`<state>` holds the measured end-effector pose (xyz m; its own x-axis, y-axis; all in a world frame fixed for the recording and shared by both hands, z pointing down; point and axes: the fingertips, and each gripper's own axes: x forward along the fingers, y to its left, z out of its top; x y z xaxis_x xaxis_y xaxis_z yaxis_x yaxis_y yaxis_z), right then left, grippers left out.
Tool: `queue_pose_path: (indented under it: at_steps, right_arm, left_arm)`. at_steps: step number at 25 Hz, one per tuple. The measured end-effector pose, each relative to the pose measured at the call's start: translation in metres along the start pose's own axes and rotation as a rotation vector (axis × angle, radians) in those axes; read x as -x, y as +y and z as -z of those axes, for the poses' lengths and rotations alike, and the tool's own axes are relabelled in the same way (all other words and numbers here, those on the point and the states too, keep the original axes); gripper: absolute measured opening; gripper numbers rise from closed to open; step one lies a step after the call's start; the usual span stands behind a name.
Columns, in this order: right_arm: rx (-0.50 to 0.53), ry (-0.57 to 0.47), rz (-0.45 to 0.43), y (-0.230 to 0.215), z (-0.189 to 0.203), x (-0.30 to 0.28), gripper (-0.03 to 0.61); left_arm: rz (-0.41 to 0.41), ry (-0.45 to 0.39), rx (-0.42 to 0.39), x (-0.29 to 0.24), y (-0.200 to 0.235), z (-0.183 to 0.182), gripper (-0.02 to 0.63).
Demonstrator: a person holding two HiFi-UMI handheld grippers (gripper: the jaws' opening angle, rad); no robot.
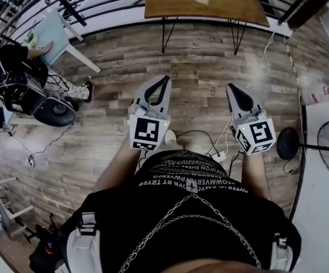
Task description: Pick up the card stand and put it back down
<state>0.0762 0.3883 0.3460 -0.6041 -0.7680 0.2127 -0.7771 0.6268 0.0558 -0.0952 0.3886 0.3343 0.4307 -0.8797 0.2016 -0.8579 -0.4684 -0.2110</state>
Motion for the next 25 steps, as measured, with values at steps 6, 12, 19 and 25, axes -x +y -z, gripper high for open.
queue_pose_path:
  at_steps: [6, 12, 19, 25]
  right_arm:
    - [-0.023, 0.033, -0.010, 0.000, 0.006, -0.039, 0.014]
    - [-0.027, 0.043, -0.001, -0.008, -0.005, -0.071, 0.014]
    - [-0.021, 0.065, 0.044, -0.020, -0.016, -0.095, 0.014]
    - [-0.056, 0.101, 0.068, -0.030, -0.012, -0.108, 0.014]
  left_arm:
    - [0.033, 0.016, 0.012, -0.018, 0.024, 0.013, 0.029]
    - [0.041, 0.002, 0.014, -0.038, 0.060, 0.014, 0.029]
    - [0.099, -0.011, 0.031, -0.072, 0.083, 0.016, 0.029]
    - [0.148, -0.017, 0.038, -0.096, 0.095, 0.017, 0.029]
